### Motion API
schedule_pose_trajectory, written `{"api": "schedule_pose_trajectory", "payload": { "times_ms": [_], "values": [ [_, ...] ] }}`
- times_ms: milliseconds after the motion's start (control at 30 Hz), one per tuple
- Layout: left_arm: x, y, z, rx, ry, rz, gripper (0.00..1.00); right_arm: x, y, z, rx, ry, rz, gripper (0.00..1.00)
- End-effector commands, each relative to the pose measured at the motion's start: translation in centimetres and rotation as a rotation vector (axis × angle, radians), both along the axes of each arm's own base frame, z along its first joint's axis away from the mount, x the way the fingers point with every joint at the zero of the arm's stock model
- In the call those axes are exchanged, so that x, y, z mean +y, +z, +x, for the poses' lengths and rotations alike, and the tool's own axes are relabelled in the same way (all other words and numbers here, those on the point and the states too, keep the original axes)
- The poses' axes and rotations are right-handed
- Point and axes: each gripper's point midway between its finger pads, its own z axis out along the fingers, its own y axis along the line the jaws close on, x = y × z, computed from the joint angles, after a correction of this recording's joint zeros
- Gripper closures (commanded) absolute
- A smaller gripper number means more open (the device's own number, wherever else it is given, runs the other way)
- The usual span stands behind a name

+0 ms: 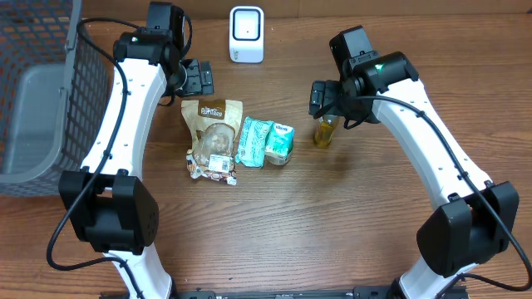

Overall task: Scan the item barcode
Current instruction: 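Reach the right gripper to the yellow bottle and grasp its neck, then lift the yellow bottle and swing it toward the white scanner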

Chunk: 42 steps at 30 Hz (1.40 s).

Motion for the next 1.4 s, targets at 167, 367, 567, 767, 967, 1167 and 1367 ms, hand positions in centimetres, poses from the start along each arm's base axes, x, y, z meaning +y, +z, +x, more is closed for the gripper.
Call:
{"api": "schedule_pose_trajectory", "payload": {
  "times_ms": [167, 367, 567, 767, 967, 1167, 1367],
  "values": [
    [-0.3, 1.1, 0.2, -0.031, 0.008, -0.010, 0.00, -0.3, -2.4, -0.2, 0.012, -0.005, -0.026, 0.01],
    [-0.4, 1.1, 0.2, -0.031, 0.008, -0.010, 0.00, 0.0, -4.2, -0.1, 0.012, 0.003, -0.030, 0.02],
    [-0.3, 1.1, 0.2, -0.031, 0.009, -0.010, 0.01, 0.3, -5.3, 0.5, -0.017, 0.010, -0.022, 0.06],
    [-0.4, 1.1, 0.2, -0.031, 0.007, -0.010, 0.00, 0.3, -5.4, 0.7, -0.023, 0.027, -0.025, 0.30],
    [-0.3, 1.1, 0.2, -0.031, 0.008, -0.010, 0.00, 0.4, -5.4, 0.7, -0.022, 0.028, -0.022, 0.56],
    [-0.4, 1.1, 0.2, -0.031, 0.006, -0.010, 0.00, 0.1, -4.4, 0.8, -0.024, 0.017, 0.009, 0.75],
    [-0.3, 1.1, 0.2, -0.030, 0.008, -0.010, 0.00, -0.7, 1.5, 0.9, -0.073, 0.029, 0.203, 0.76]
  ]
}}
